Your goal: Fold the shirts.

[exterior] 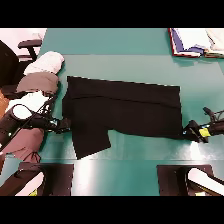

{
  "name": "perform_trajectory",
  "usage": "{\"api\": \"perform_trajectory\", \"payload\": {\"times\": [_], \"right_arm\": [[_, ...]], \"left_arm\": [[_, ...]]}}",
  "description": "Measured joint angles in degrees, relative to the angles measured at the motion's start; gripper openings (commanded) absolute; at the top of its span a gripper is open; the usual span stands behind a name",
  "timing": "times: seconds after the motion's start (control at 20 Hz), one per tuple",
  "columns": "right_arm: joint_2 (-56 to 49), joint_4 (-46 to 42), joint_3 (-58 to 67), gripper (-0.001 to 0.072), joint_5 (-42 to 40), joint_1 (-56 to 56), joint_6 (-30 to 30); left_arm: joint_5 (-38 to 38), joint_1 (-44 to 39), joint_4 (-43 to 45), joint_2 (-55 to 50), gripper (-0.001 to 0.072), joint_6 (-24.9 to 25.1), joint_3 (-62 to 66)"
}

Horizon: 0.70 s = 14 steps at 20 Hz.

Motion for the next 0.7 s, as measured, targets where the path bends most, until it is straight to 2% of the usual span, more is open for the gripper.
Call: {"api": "perform_trajectory", "payload": {"times": [0.05,0.1,0.3,0.55,0.7], "right_arm": [[-0.6,0.4,0.1,0.0063,-0.8,1.5,-0.1],[-0.9,0.4,0.5,0.0021,-1.5,2.9,-0.1],[2.3,-3.2,3.2,0.0020,0.7,6.6,0.1],[13.7,-12.5,6.8,0.0018,8.4,6.8,1.6],[16.8,-14.6,10.6,0.0019,10.1,8.3,3.1]], "left_arm": [[-0.5,0.0,0.1,0.1,0.0022,0.2,0.0],[-1.2,0.0,0.2,0.2,0.0021,0.2,0.0],[-5.2,0.0,2.5,5.5,0.0021,-0.4,0.0],[-16.9,0.0,4.5,16.1,0.0021,-4.1,2.0],[-18.7,0.0,5.0,17.9,0.0021,-4.9,5.4]]}}
